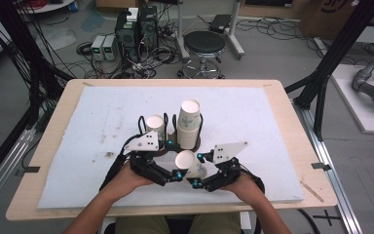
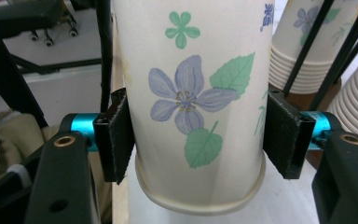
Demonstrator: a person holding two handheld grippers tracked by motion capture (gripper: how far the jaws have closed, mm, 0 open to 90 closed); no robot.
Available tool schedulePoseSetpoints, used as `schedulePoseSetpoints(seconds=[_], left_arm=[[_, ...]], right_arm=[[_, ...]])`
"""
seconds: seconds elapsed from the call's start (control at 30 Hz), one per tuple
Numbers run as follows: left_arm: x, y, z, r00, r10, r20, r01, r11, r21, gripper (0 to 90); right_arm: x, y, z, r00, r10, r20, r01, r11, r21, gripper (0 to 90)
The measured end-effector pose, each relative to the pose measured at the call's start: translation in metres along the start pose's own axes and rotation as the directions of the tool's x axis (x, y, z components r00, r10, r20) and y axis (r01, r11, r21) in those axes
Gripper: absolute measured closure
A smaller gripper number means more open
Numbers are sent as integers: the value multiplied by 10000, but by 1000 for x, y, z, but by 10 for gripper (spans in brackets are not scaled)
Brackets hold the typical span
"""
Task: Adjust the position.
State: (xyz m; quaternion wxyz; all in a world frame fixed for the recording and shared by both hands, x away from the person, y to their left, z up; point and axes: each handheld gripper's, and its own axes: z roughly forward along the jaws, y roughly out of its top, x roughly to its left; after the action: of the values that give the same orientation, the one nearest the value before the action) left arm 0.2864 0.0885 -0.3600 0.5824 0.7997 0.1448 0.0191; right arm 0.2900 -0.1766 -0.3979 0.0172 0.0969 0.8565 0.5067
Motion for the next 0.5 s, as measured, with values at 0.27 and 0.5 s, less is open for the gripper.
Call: schedulePoseSetpoints(seconds=[0.27, 0.5], left_arm=[[3, -1, -7, 9994, 195, 289, -202, 9995, 249, 157], [4, -1, -11, 9982, 314, 505, -339, 9982, 502, 158]], right_arm=[[-2, 6, -3, 9992, -368, 134, 356, 9963, 777, 341], [-3, 16, -3, 9972, -745, -46, 744, 9859, 1499, 337]])
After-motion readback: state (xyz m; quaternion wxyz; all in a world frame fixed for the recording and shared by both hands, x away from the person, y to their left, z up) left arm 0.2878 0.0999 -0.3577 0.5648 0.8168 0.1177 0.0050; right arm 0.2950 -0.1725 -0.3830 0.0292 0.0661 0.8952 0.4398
